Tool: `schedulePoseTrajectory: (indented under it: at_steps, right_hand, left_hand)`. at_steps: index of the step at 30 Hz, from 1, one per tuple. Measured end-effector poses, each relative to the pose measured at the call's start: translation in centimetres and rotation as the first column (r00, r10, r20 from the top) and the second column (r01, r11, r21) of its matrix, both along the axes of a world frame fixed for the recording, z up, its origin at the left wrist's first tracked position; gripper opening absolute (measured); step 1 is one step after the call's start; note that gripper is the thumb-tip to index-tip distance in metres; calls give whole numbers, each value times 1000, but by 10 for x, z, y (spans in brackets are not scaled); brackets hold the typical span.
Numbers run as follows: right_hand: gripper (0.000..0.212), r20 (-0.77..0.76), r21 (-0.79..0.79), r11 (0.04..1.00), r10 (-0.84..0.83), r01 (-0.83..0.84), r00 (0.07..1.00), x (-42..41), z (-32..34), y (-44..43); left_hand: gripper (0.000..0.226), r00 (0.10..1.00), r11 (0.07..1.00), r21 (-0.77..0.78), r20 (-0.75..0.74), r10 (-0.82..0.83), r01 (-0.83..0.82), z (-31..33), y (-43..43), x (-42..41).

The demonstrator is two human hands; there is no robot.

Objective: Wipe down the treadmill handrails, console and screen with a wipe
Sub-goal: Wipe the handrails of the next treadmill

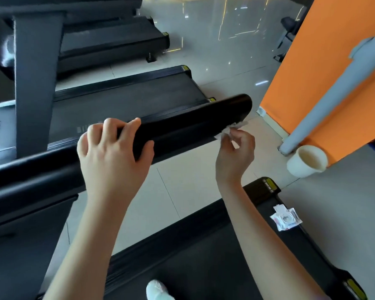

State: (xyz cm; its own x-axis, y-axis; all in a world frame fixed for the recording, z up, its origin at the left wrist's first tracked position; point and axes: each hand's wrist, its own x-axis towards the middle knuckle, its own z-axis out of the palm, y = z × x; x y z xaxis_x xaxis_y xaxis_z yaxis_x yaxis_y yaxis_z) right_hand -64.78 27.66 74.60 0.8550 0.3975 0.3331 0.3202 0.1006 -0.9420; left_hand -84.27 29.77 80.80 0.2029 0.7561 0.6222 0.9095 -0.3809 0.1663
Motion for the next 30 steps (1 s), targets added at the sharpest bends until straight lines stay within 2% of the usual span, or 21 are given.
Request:
schedulePoseTrajectory:
  at_steps: [5, 9, 14, 19, 24, 28, 30]
  right_hand:
    - [15, 60, 9, 993, 118, -119, 991, -4, -15, -4]
    - [13, 44, 77, 997, 1, -5, 999, 7, -23, 6]
    - [14, 110, 91, 984, 140, -151, 984, -8, -31, 0]
    - [15, 36, 154, 987, 28, -33, 999, 5, -36, 8]
    - [13, 91, 164, 980, 100, -113, 991, -7, -37, 2]
    - [15, -88, 236, 971, -28, 48, 996, 1, -29, 11]
    - [16, -78, 223, 974, -17, 34, 997, -9, -26, 8]
  left_hand:
    - [44, 1000, 1000, 20, -7, 16, -16, -4, -1, 0]
    - [45, 1000, 999, 40, -20, 17, -17, -5, 0, 0]
    - [45, 999, 998, 53, -37, 20, -18, -7, 1, -1]
    - [46, 999, 998, 68, -43, 18, -15, -9, 1, -1]
    - [47, 999, 995, 96, -53, 12, -7, -12, 2, -2]
    - [46, 998, 993, 116, -60, 10, -3, -14, 2, -3]
    - [45, 998, 992, 128, -61, 14, -6, -15, 3, -3]
